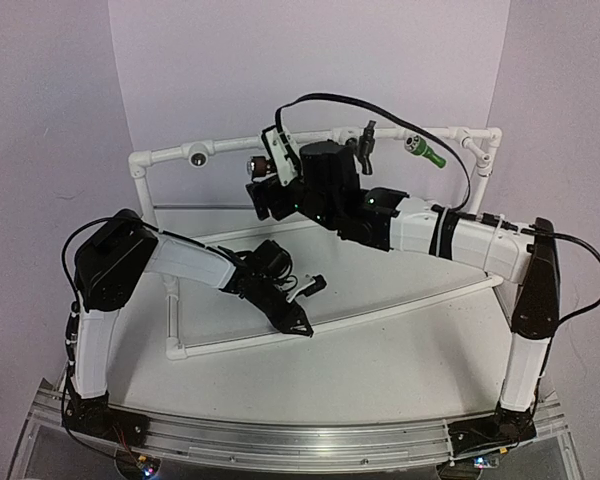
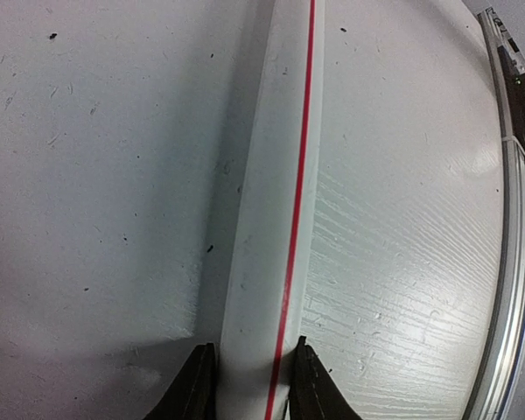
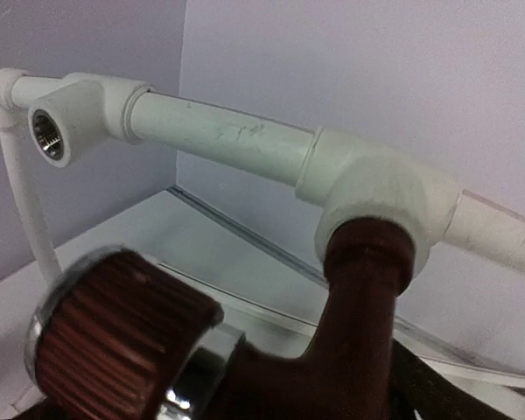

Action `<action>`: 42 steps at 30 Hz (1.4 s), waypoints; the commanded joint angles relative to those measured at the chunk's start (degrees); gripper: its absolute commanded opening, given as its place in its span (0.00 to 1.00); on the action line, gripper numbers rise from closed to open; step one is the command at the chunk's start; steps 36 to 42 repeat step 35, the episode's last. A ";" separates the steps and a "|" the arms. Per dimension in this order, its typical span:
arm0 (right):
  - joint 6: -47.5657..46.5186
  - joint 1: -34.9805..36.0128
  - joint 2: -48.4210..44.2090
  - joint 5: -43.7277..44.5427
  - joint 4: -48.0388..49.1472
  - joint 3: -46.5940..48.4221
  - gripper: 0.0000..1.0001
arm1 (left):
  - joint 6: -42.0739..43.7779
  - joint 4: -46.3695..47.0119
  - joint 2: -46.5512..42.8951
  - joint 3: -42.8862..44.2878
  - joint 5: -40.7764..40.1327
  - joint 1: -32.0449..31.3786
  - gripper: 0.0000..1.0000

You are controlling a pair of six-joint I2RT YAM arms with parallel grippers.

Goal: Install the water faucets

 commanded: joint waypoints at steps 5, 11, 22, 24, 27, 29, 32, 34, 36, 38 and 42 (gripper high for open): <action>-6.73 7.24 -17.11 13.13 3.34 -18.81 0.98 | -7.44 -4.25 -0.13 -8.84 -12.37 0.17 0.41; -3.96 7.76 -31.64 20.46 -1.23 -35.36 0.98 | -8.30 -2.20 -13.79 -13.60 -13.10 0.15 0.56; 1.71 7.78 -45.49 34.27 -3.18 -43.00 0.98 | -16.17 -0.85 -59.60 -27.19 -15.59 0.23 0.69; 2.64 7.78 -47.39 33.07 -3.20 -42.83 0.98 | -17.22 -0.85 -68.91 -27.65 -18.12 0.24 0.78; 2.73 7.83 -50.14 28.88 -2.64 -42.76 0.98 | -18.33 -1.19 -79.58 -26.28 -25.29 0.26 0.91; 2.59 7.78 -51.82 26.61 -1.70 -42.60 0.98 | -18.57 -1.21 -84.84 -24.89 -30.14 0.28 0.99; 2.99 7.81 -54.13 22.98 1.31 -42.43 0.98 | -18.15 -1.29 -88.59 -22.52 -33.87 0.25 1.00; 2.96 7.80 -55.72 19.96 3.66 -43.53 0.98 | -17.70 -1.32 -89.22 -20.73 -34.09 0.24 1.00; 2.83 7.80 -56.33 19.20 4.95 -44.20 0.98 | -17.53 -1.40 -89.15 -19.97 -34.19 0.23 1.00; 2.83 7.80 -56.33 19.20 4.95 -44.20 0.98 | -17.53 -1.40 -89.15 -19.97 -34.19 0.23 1.00; 2.83 7.80 -56.33 19.20 4.95 -44.20 0.98 | -17.53 -1.40 -89.15 -19.97 -34.19 0.23 1.00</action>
